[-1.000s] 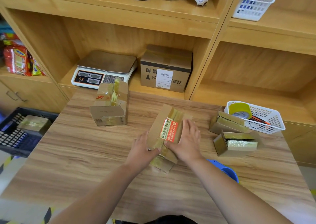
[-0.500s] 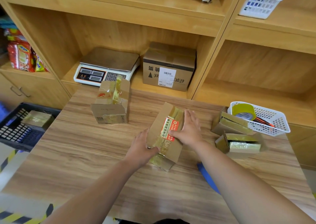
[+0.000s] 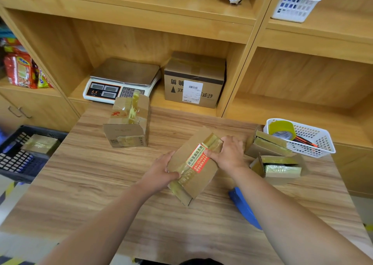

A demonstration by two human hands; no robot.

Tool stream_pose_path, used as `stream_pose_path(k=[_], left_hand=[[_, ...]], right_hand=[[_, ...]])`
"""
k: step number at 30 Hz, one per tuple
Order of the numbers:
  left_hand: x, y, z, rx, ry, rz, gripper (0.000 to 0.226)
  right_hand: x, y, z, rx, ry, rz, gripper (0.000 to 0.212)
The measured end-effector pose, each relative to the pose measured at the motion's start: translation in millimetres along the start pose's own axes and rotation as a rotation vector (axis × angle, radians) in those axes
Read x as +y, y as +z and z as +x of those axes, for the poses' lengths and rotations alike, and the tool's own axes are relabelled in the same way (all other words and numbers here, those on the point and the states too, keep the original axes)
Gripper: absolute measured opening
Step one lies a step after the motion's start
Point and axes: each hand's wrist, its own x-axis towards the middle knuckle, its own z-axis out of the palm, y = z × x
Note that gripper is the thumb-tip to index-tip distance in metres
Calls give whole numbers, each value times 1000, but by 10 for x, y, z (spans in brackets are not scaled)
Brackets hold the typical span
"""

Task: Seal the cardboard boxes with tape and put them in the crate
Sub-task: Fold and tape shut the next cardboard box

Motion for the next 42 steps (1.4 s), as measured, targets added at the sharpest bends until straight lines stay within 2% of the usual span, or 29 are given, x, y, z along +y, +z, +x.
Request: stream_pose_path(k=[6,11,15,18,19,20,22,23,25,28,33,42], left_hand=[[-52,-13,2,-22,-2,-82,64],[-79,-31,-1,21,-16,-32,61],[-74,21,-8,179,26,248,61],[-18,146,-21,316,-12,453,58],[16,206,-24,349,-28,496,55],[44,269,-27,374,-40,535,55],[70,381,-30,415,-52,619,64],[64,421,-33,439,-47,661,67],[35,460,-37,478,-28,705,68],[-1,458,-16,488,-15,685,70],[14,442,-10,496,-29,656,79],[27,437,16,493,-49,608,77]], right_hand=[[131,6,-87,80,87,242,33],[186,-2,-220,151,147,370,35],[176,-14,-410,189,190,375,37],[80,-32,-517,194,182,132,29],[21,-26,-536,199,164,11,40],[-57,-6,-552,177,154,-71,60],[-233,77,-587,86,147,-122,101],[-306,135,-604,46,146,-138,114],[-371,231,-618,23,148,-198,124],[-344,262,-556,41,166,-264,127],[-326,207,-431,31,166,-290,111],[-149,119,-316,108,84,-52,63]])
